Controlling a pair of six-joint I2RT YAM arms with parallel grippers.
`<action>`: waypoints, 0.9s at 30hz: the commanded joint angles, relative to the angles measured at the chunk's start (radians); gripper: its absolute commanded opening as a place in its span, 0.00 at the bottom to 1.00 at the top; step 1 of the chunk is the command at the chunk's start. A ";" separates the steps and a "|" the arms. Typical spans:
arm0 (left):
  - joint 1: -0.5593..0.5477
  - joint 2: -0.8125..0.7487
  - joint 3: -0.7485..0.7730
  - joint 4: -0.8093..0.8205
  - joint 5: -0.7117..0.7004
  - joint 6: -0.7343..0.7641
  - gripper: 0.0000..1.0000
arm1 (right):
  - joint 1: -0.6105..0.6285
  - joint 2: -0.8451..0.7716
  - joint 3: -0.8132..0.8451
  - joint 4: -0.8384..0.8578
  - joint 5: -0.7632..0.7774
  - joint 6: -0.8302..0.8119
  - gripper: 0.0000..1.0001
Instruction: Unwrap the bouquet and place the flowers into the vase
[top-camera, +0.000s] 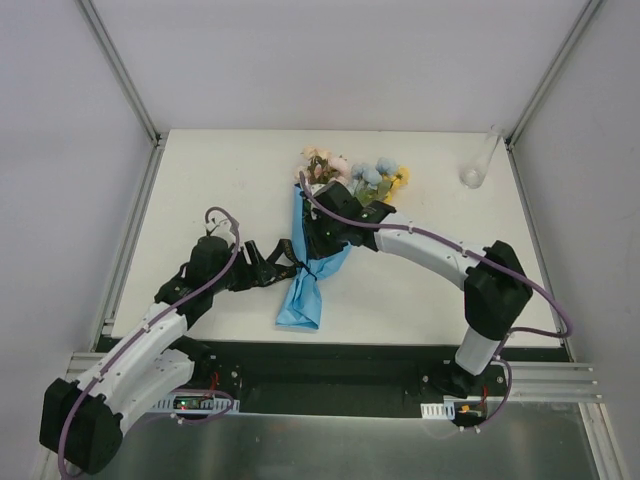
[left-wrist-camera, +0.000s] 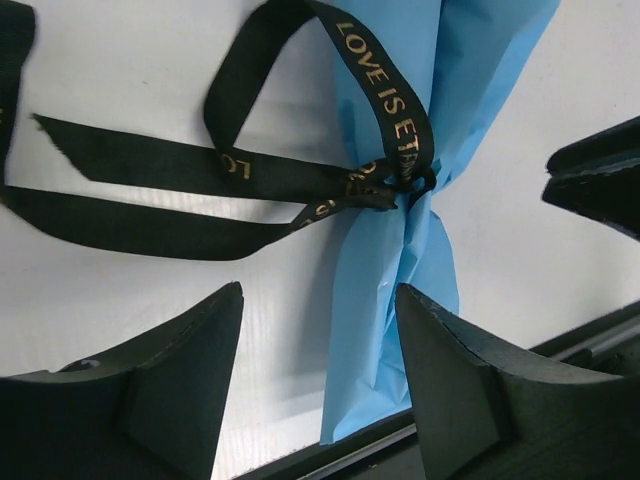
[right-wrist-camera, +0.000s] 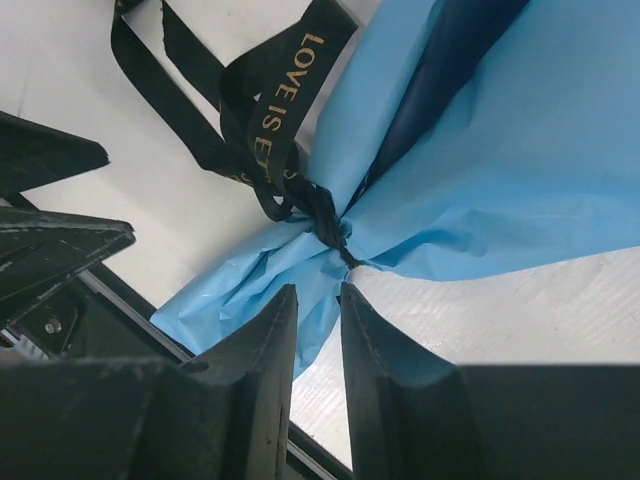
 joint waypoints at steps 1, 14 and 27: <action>-0.004 0.086 0.014 0.119 0.122 -0.010 0.61 | 0.026 0.033 0.013 0.016 0.049 -0.024 0.27; -0.006 0.201 -0.084 0.309 0.346 -0.097 0.50 | 0.052 0.179 0.104 0.044 0.014 -0.038 0.28; -0.013 0.264 -0.135 0.366 0.429 -0.097 0.42 | 0.062 0.216 0.112 0.027 0.075 -0.056 0.22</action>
